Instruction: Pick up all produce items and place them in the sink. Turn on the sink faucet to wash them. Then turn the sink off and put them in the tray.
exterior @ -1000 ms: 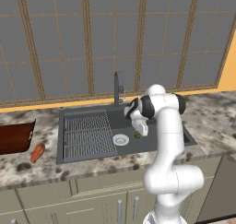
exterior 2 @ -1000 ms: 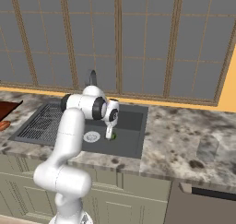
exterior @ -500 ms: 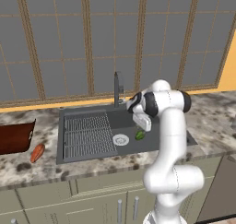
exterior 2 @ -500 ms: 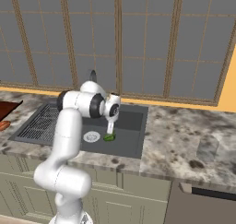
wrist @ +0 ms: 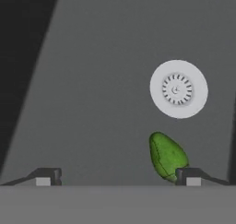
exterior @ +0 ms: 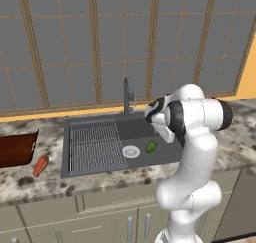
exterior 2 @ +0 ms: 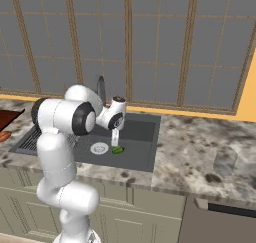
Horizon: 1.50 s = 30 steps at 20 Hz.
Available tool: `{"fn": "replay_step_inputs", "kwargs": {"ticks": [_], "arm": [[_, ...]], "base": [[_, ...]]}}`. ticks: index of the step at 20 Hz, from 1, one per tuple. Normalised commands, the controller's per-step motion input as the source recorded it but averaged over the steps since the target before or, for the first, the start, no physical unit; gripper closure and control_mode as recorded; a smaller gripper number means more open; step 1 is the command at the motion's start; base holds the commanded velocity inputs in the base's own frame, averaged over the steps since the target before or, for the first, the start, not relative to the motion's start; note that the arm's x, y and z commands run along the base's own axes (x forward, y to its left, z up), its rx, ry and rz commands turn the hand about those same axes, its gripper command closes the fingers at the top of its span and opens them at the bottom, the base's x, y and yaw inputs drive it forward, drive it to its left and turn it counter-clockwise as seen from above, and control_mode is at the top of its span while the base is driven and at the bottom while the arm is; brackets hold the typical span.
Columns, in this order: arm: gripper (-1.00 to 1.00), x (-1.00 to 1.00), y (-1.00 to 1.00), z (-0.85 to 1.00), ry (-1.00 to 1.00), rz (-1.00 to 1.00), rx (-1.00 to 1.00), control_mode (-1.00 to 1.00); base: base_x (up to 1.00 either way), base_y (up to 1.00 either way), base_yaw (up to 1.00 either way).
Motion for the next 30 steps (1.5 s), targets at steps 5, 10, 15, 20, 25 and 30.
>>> {"fn": "replay_step_inputs", "kwargs": {"ticks": [5,10,15,20,25,30], "arm": [[-1.0,-0.91,0.02,1.0,-0.28,0.0,0.0,-1.0],[-1.0,-0.72,0.18,1.0,-0.09,0.1,0.0,-1.0],[-1.0,-0.52,0.6,0.98,0.0,0.34,0.0,-1.0],[-1.0,-0.51,0.87,0.64,0.06,0.45,-0.03,-1.0],[-1.0,-0.5,0.99,0.33,0.04,0.45,-0.07,-1.0],[-1.0,-0.18,1.0,0.13,0.01,0.42,-0.14,-1.0]], "base": [[0.0,0.0,0.0],[0.0,0.0,0.0],[0.0,0.0,0.0],[0.0,0.0,0.0],[0.0,0.0,0.0],[0.0,0.0,0.0]]}}
